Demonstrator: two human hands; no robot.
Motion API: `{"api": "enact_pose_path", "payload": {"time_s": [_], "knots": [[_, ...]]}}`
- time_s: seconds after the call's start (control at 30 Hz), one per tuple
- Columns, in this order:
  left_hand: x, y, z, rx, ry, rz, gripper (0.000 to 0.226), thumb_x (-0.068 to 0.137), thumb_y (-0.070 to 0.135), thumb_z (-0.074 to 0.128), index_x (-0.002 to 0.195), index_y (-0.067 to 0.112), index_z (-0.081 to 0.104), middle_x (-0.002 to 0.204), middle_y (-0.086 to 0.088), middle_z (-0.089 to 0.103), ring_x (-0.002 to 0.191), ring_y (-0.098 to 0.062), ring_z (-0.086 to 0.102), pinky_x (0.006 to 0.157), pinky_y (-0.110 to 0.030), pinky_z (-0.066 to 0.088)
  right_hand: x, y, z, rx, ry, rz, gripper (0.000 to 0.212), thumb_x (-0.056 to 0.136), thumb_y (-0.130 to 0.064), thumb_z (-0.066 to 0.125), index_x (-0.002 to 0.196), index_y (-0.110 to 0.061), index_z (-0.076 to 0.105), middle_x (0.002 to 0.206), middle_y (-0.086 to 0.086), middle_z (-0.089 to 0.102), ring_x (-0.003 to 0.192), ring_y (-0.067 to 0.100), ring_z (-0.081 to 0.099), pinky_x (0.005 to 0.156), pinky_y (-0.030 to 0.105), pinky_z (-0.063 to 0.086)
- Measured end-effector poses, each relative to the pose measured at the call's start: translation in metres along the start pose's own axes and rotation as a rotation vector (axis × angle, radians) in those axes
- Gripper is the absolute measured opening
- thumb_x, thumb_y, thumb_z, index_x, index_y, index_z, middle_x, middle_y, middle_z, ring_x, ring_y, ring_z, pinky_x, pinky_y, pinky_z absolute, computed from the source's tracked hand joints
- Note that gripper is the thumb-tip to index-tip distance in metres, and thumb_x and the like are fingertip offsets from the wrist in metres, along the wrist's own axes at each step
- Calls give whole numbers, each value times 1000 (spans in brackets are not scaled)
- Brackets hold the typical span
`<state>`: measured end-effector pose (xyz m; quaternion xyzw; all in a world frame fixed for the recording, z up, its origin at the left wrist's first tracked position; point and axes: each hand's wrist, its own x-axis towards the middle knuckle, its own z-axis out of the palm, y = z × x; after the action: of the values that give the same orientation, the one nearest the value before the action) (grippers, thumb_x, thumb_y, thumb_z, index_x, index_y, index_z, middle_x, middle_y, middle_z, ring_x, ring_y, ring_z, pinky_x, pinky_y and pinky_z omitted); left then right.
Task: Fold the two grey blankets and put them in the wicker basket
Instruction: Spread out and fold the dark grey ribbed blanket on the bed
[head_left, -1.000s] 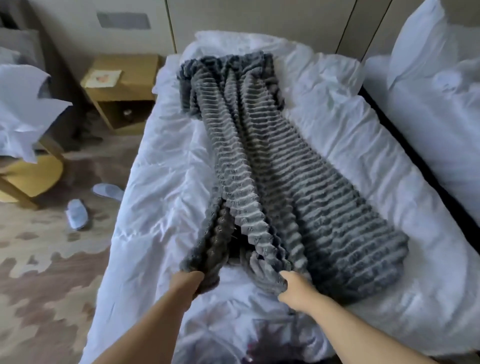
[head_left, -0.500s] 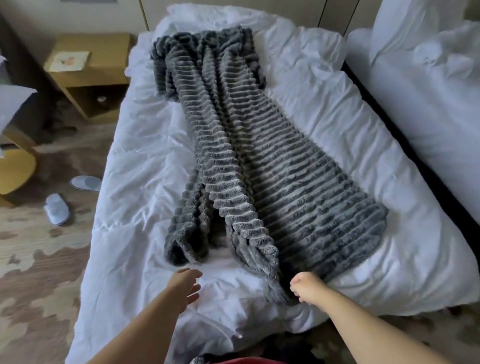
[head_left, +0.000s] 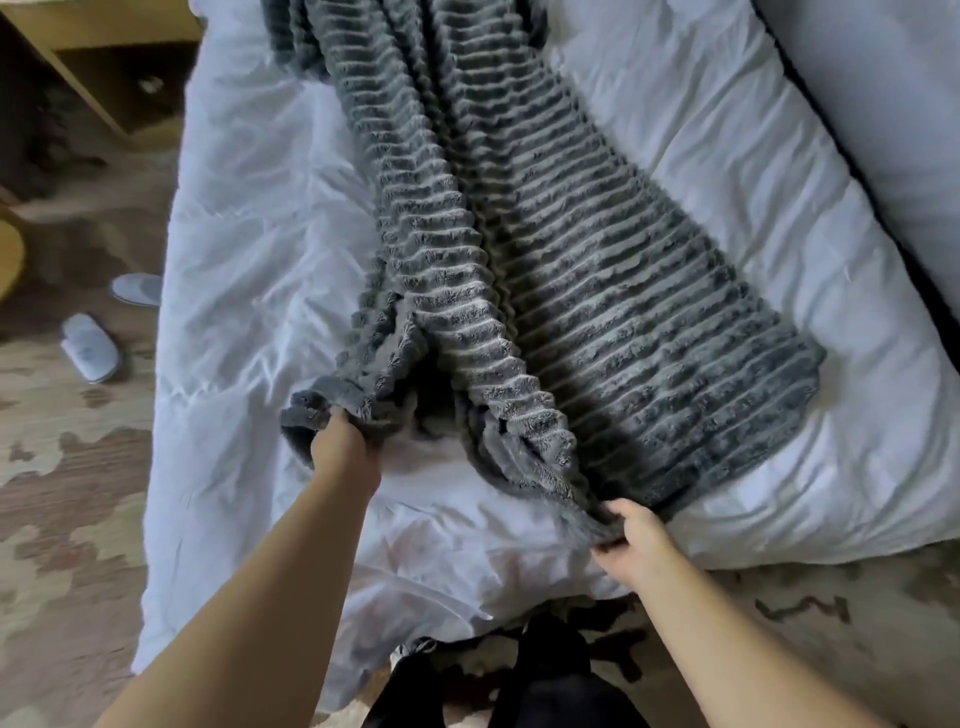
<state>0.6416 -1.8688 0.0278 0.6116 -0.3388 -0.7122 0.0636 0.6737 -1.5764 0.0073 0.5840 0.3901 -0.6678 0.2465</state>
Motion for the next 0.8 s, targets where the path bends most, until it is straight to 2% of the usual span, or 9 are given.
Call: {"api": "enact_pose_path", "payload": {"time_s": [0.1, 0.2, 0.27, 0.33, 0.43, 0.53, 0.63, 0.7, 0.8], "knots": [[-41, 37, 0, 59, -147, -81, 12, 94, 10, 44, 88, 14, 54, 85, 0, 59, 50, -10, 58, 56, -46, 54, -39, -19, 28, -4, -43, -159, 21, 92, -5, 43, 73, -5, 50, 77, 14, 55, 68, 28, 55, 60, 35, 46], [-79, 80, -24, 186, -440, -126, 28, 96, 11, 30, 96, 8, 58, 70, -11, 63, 48, -24, 64, 64, -35, 41, -89, -39, 47, -5, -66, -334, 14, 82, -6, 50, 70, -11, 45, 73, 6, 51, 61, 23, 55, 56, 33, 47], [-98, 117, -48, 72, -813, -119, 51, 102, 21, 22, 101, -4, 67, 91, -23, 71, 81, -30, 71, 76, -39, 52, -116, -51, 52, 59, -65, -435, 13, 74, -8, 54, 69, -15, 45, 86, 3, 53, 71, 21, 57, 63, 34, 50], [-112, 158, -64, -99, -936, -1, 56, 102, 26, 21, 118, -14, 57, 120, -31, 60, 114, -36, 58, 102, -43, 42, -137, -61, 56, 129, -52, -512, 12, 70, -8, 54, 71, -17, 47, 95, 2, 53, 78, 23, 55, 68, 33, 49], [-92, 179, -68, -174, -647, 144, 35, 97, 18, 37, 104, 4, 68, 126, -19, 61, 120, -33, 56, 104, -38, 40, -155, -66, 69, 154, 14, -572, 10, 72, -10, 55, 70, -17, 48, 103, 2, 50, 82, 22, 50, 78, 33, 44], [-65, 167, -78, -130, -44, 275, 22, 94, 8, 38, 98, 14, 60, 114, -7, 60, 104, -25, 58, 72, -35, 47, -158, -56, 80, 116, 39, -574, 19, 79, -17, 61, 98, -15, 60, 102, 3, 53, 91, 21, 53, 85, 37, 46], [-44, 140, -87, -47, -32, 244, 40, 90, 3, 37, 127, 10, 51, 102, -5, 58, 88, -22, 55, 63, -31, 46, -155, -44, 78, 75, 150, -634, 38, 89, -17, 57, 125, -8, 57, 116, 10, 60, 89, 21, 55, 81, 34, 46], [-45, 132, -86, -17, -76, 354, 37, 87, 3, 39, 117, 15, 57, 89, 0, 56, 82, -19, 53, 73, -31, 45, -157, -46, 68, 90, 231, -661, 35, 91, -18, 54, 124, -6, 58, 114, 11, 60, 83, 20, 54, 78, 31, 42], [-69, 150, -66, 21, -134, 648, 26, 83, 6, 44, 98, 17, 62, 97, -9, 60, 88, -22, 54, 83, -34, 44, -170, -60, 58, 198, 283, -834, 29, 91, -17, 54, 119, -13, 61, 110, 2, 59, 96, 21, 56, 86, 31, 44]]}}
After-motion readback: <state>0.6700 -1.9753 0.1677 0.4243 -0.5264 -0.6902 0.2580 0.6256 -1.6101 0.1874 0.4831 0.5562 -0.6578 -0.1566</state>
